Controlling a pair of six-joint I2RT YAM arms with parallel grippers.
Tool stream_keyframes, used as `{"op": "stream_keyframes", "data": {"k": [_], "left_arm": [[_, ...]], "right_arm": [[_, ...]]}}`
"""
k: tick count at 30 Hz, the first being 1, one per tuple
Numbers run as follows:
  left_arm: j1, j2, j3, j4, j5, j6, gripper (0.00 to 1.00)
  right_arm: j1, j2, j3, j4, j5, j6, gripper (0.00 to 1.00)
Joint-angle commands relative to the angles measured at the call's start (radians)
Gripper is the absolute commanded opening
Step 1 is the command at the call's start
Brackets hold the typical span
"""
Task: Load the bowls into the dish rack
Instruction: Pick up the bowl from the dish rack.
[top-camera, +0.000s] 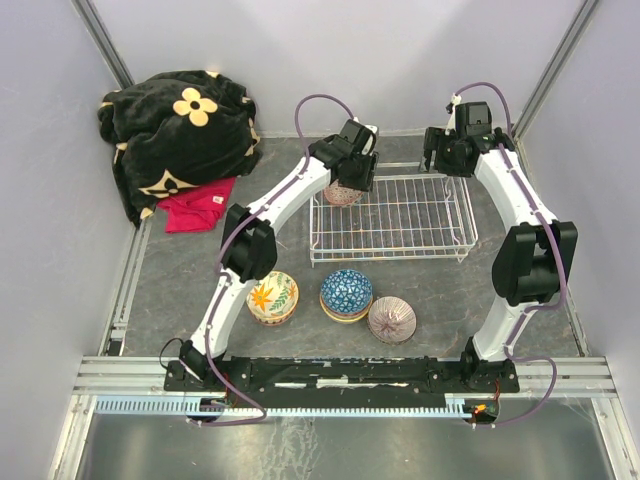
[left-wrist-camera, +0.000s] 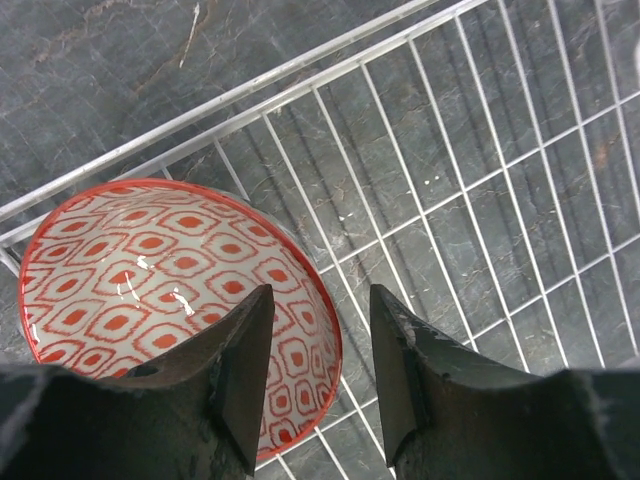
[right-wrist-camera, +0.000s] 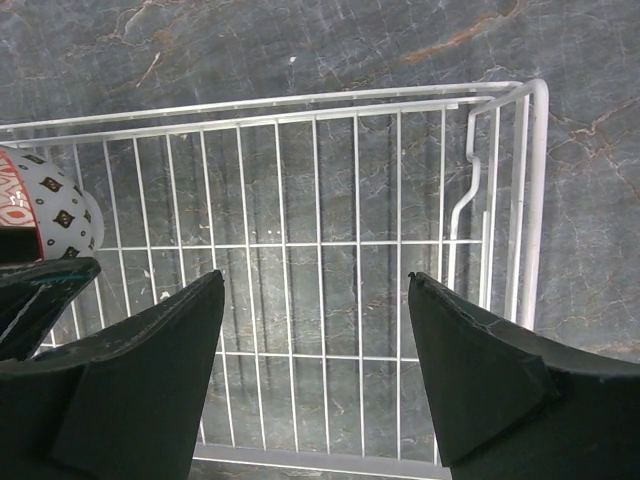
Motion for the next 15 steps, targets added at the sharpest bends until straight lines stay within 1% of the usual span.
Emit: {"op": "stream_keyframes", "data": {"k": [1,3,4,6,9,11,12,15], "left_arm": [[0.0,0.008,0.048,0.021,-0.02,0.05,0.48],[0.0,0.011,0.049,0.023,-0.025,0.048,0.43],[0.0,0.011,0.05,0.024,-0.028,0.047,0.39],[0.002,0.011,0.049,0.024,-0.034,0.045,0.27],[0.002,0.0,0.04,0.029,-0.046,0.037,0.12],[0.002,-0.005,0.035,0.033,-0.042,0.031,0.05],[0.002,-0.01,0.033,0.037,-0.042,0.028,0.03],[0.003,-0.032,0.002,0.058,-0.042,0.018,0.03]], "right_arm": [[-0.005,-0.016,0.008,0.047,-0.034,0.013,0.82],[-0.004,-0.014,0.006,0.049,-0.036,0.014,0.82],[-0.004,-0.014,0.006,0.049,-0.037,0.016,0.82],[-0.005,-0.014,0.006,0.052,-0.046,0.018,0.81],[-0.004,-0.016,0.006,0.057,-0.057,0.02,0.81],[-0.004,-0.018,0.004,0.06,-0.064,0.019,0.81],[-0.004,-0.019,0.001,0.063,-0.064,0.019,0.81],[-0.005,-0.017,0.004,0.062,-0.076,0.021,0.81]]}}
